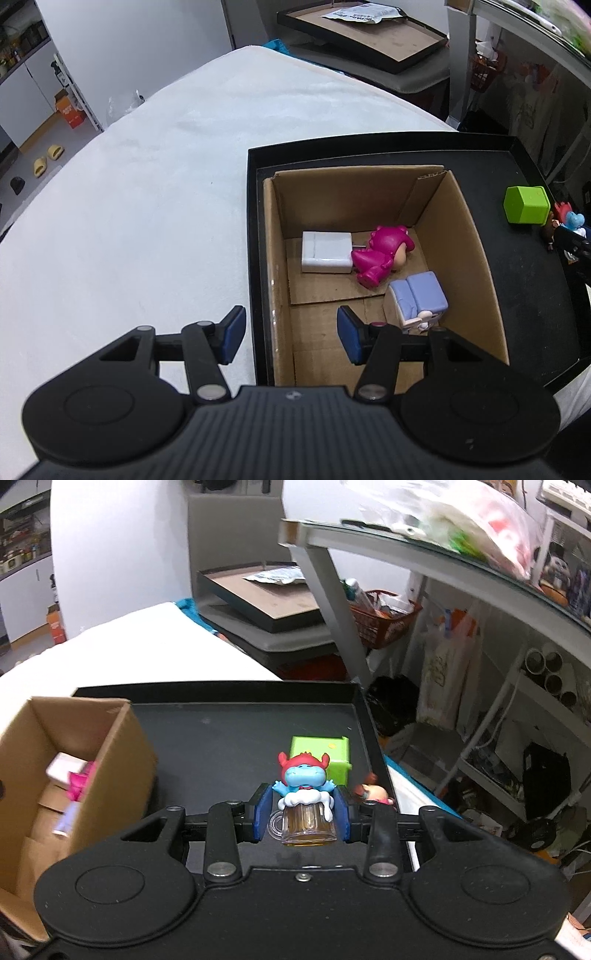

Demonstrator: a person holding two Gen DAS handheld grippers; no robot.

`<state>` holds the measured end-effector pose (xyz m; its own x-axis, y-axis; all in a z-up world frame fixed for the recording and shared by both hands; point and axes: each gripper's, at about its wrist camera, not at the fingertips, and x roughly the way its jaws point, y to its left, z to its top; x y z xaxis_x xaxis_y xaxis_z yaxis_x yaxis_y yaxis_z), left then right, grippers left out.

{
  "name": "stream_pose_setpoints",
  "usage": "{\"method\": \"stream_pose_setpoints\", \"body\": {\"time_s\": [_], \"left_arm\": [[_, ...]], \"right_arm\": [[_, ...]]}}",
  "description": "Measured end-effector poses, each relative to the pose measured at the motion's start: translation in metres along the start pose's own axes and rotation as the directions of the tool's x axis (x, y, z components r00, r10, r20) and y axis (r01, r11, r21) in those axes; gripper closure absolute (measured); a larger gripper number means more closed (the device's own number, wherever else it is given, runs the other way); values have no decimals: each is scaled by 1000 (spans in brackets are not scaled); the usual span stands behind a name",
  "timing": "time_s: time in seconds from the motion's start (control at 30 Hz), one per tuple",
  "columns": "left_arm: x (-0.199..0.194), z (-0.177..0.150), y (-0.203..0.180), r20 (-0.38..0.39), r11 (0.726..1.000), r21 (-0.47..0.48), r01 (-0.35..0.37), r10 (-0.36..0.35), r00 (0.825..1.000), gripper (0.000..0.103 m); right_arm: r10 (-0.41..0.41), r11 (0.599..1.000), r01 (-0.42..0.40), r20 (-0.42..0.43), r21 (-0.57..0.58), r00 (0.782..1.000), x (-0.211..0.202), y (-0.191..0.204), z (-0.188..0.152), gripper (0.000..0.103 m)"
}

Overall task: Organize rigid objects
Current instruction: 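Lift the smurf figurine with the right gripper and carry it over the box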

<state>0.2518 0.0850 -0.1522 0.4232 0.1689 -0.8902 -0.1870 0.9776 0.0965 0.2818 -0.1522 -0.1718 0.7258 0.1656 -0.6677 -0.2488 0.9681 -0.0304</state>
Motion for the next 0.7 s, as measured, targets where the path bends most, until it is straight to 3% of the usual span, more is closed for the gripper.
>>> {"method": "stream_pose_setpoints", "body": {"time_s": [0.27,0.7], "left_arm": [[2,-3,11,0,999,-31,39,-39,999,50],[7,-8,28,-1,993,-62,97,-97,995,54]], "right_arm": [[65,998,-64,4,-18,998,-22,29,18,68],[98,992,-97,13,-76,995,-42,79,32,68]]}}
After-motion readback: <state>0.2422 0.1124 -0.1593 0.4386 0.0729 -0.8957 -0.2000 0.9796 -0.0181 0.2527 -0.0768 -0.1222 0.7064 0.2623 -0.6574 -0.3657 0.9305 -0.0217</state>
